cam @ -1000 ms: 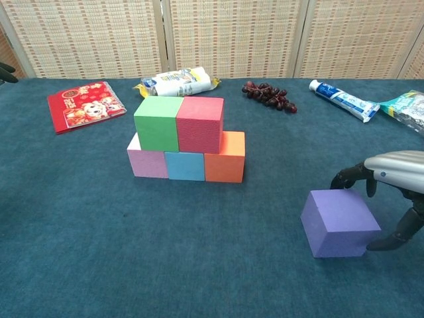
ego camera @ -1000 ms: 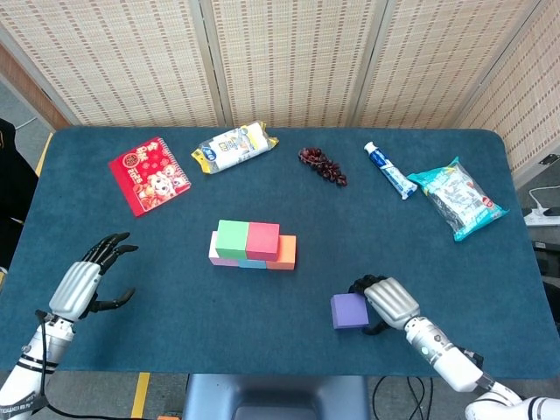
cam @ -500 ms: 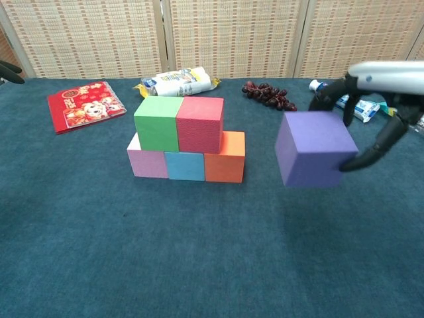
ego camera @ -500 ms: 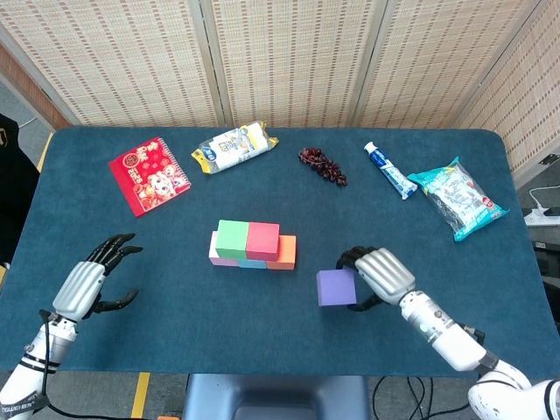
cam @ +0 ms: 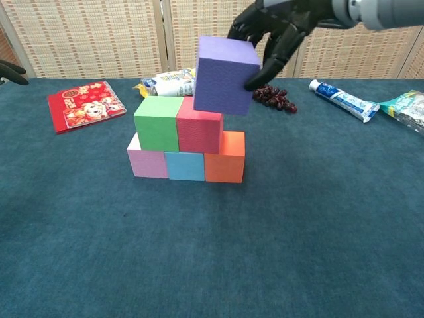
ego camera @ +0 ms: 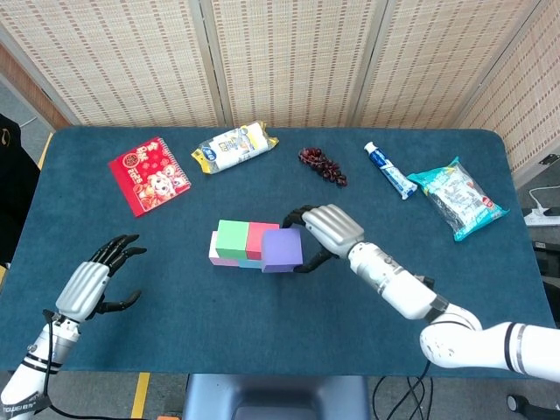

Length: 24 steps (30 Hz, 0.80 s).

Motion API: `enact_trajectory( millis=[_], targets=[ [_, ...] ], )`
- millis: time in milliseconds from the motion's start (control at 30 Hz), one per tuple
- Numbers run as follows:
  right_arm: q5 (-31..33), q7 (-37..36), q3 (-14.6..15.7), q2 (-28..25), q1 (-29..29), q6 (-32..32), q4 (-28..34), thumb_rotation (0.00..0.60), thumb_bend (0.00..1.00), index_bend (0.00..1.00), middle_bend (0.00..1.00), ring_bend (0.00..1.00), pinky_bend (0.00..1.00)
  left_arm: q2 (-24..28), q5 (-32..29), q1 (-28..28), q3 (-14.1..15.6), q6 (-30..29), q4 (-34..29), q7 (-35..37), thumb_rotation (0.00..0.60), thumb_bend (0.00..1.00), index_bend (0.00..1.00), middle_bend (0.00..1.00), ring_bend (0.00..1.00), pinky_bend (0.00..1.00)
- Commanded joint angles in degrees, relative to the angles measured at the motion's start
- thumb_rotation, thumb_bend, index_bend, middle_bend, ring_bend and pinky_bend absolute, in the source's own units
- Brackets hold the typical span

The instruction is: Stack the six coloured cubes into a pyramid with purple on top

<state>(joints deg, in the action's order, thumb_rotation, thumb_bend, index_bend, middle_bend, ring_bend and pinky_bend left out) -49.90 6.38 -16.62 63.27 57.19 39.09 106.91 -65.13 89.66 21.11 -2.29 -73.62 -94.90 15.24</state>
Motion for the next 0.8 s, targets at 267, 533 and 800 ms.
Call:
enact_trajectory(
  millis=[267,533,800],
  targets=[
    [23.11,8.27,1.34,10.27,16.02,-0.97,-12.24,0.600,0.18,0.49,0.41,0.36,0.46,-0.22,-0.38,-0.51,0.23,-0.31,0.96,1.21,0.600,0.32,0.19,0.06,0.00,0.13],
    [29.05,10.52,2.88,13.36,21.11,-1.97,-17.32,0.600,0.18,0.49,0.41,0.36,0.46,-0.51,-0.63,-0.66,0.49,0.03,2.08,2.10,0.600,0.32,0.19,0.06,0.00,0.13],
    [30.85,11.48,4.41,11.77,22.74,-1.94,-16.85,0.600,0.18,0.47,0.41,0.36,0.44,-0.58,-0.54,-0.96,0.75,-0.10,2.75,2.63,0.600,0.32,0.19,0.06,0.00,0.13]
  ],
)
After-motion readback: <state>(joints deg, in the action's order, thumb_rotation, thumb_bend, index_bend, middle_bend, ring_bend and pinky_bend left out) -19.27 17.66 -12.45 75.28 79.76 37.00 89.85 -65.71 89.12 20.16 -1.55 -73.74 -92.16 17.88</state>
